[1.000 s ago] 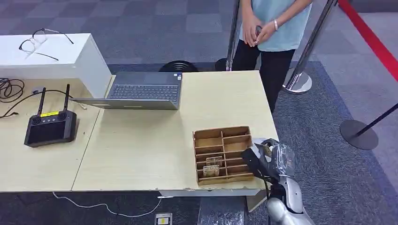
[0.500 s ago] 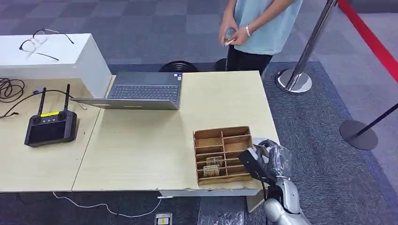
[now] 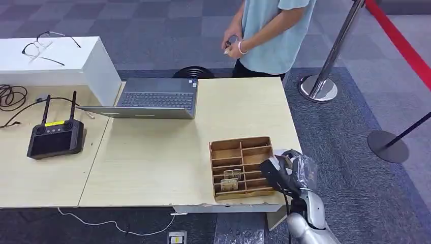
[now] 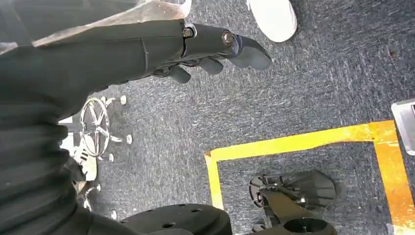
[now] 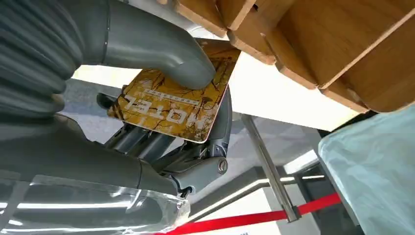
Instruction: Pass the card to the sensor for recognition and then transmit it.
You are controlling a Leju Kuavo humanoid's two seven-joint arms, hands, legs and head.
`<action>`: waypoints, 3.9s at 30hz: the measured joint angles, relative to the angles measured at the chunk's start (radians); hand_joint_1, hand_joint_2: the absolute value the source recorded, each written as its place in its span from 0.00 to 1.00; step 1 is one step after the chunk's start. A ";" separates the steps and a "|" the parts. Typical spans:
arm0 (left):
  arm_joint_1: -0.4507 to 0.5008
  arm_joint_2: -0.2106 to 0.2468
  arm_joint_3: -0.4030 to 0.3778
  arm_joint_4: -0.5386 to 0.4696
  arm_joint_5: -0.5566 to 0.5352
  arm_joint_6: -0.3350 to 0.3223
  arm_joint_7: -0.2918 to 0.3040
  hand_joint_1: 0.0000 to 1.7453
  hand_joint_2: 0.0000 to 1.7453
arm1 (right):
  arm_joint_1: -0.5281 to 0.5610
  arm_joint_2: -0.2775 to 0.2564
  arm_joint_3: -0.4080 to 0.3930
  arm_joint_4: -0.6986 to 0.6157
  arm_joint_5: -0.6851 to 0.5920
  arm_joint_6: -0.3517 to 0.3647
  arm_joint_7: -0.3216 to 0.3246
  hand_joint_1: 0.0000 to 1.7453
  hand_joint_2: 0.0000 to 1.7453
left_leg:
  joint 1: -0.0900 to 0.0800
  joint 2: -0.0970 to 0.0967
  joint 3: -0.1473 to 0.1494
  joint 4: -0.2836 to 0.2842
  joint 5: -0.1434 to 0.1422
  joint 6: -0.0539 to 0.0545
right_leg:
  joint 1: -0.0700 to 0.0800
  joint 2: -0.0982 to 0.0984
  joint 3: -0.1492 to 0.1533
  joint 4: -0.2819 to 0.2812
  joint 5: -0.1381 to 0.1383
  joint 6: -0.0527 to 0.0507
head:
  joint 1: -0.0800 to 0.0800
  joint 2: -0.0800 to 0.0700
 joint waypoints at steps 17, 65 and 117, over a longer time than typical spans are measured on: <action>0.000 -0.003 0.000 0.000 -0.010 0.000 -0.017 0.00 1.00 | -0.048 -0.048 0.027 -0.134 0.053 0.000 0.086 1.00 1.00 | 0.000 0.000 -0.002 0.000 0.001 0.000 | 0.000 0.000 -0.002 0.000 0.001 0.000 | 0.000 0.000; 0.000 -0.017 -0.025 0.000 -0.048 -0.014 -0.046 0.00 1.00 | -0.377 -0.131 0.177 -0.360 0.125 0.210 0.166 1.00 1.00 | 0.000 0.000 -0.002 0.000 0.001 0.000 | 0.000 0.000 -0.002 0.000 0.001 0.000 | 0.000 0.000; 0.001 -0.037 -0.025 0.000 -0.040 -0.009 -0.033 0.00 0.00 | -0.481 -0.155 0.309 -0.335 0.128 0.256 0.194 1.00 1.00 | 0.000 0.000 -0.003 0.000 0.001 0.000 | 0.000 0.000 -0.003 0.001 0.001 0.000 | 0.000 0.000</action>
